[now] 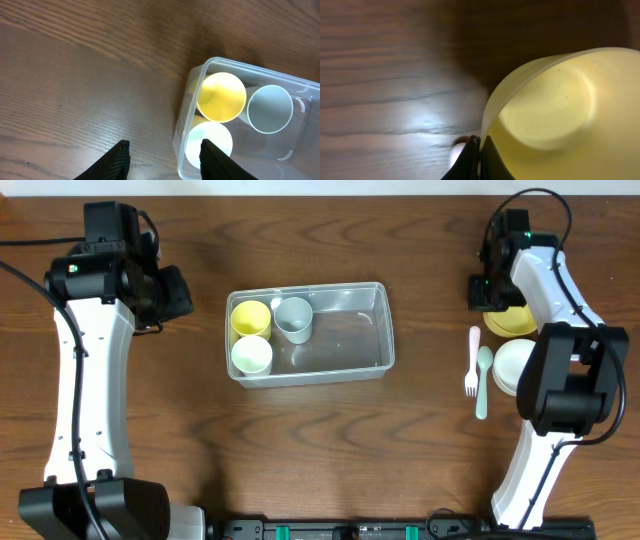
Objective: Pack container
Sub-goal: 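Raise the left arm and reach the right gripper to the yellow bowl, then carry the yellow bowl into the container's right side and release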
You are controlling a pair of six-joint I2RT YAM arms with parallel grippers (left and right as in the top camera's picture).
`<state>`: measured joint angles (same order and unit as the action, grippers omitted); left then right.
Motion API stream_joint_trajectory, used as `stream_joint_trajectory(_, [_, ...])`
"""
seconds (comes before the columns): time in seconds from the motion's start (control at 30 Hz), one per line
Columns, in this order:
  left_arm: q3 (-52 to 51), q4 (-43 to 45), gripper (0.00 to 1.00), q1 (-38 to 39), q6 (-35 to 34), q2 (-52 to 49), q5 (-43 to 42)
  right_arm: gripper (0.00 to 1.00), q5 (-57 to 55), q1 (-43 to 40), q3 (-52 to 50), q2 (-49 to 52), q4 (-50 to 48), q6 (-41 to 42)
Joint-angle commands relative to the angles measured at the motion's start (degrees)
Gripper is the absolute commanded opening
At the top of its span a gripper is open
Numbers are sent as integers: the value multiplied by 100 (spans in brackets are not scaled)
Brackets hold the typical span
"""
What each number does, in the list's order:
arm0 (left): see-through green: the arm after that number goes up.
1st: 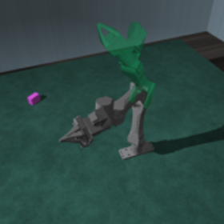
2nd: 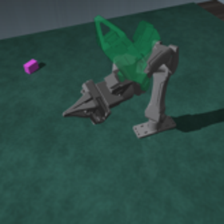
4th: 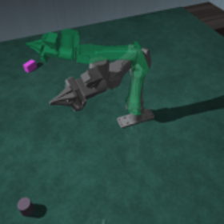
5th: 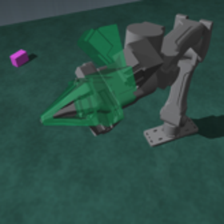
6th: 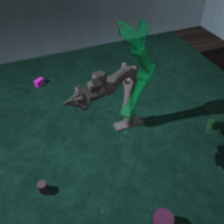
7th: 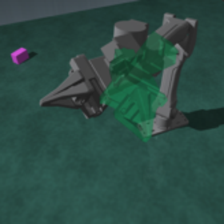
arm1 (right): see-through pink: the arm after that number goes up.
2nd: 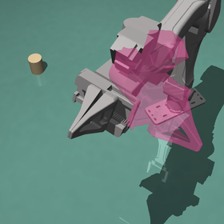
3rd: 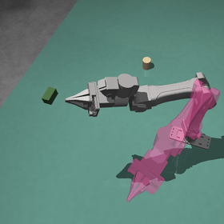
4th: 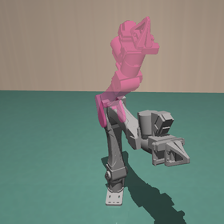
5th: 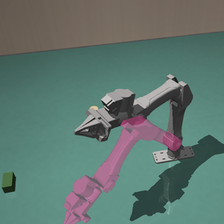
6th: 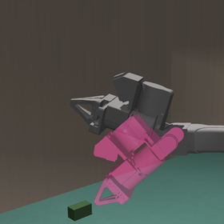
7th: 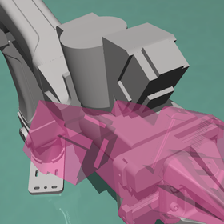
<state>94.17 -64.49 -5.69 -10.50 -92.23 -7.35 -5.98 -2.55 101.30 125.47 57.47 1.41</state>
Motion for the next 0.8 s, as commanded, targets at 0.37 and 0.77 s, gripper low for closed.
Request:
stream_joint_trajectory(0.37, [-22, -83, 46, 4, -15, -26, -17, 1, 348, 2107, 1963, -1930, 1552, -660])
stream_joint_trajectory(0.77, [-22, -118, 47, 2, -13, -26, -17, 1, 339, 3853, 1867, -925, 1639, -518])
